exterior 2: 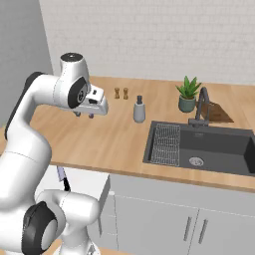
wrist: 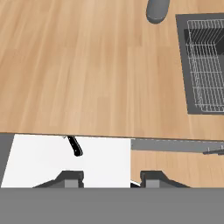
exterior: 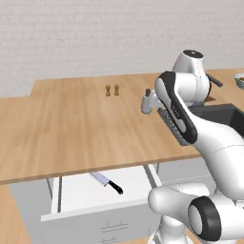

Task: Pick up the knife from the drawer and place it on the cutting board. Then place the meat from the plate to the cutting board.

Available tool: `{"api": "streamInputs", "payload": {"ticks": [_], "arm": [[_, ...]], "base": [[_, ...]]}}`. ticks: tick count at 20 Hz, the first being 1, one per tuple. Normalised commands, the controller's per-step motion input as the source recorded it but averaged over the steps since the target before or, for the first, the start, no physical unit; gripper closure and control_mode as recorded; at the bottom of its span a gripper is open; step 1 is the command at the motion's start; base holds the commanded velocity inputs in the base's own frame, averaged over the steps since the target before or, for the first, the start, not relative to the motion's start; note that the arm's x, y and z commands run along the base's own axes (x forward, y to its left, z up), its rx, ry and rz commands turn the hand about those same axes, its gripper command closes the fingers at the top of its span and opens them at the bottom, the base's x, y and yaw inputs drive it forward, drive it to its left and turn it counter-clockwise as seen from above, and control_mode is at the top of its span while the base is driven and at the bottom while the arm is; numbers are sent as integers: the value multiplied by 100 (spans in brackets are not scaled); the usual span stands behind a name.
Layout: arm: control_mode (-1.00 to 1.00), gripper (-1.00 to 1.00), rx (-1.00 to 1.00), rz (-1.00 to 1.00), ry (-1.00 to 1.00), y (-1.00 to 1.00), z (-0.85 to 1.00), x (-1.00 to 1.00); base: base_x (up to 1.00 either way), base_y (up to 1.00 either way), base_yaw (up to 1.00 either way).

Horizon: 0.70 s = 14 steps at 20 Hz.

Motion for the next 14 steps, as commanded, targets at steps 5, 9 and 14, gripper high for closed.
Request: {"api": "streamInputs", "payload": {"ticks": [5,9,14], "arm": [[100,-100,0,0,0,0,0,0],[100,-100,0,0,0,0,0,0],[100,-100,0,0,0,0,0,0]], "base": [[-15,0,0],[-73,10,0],[-58,53,0]]}}
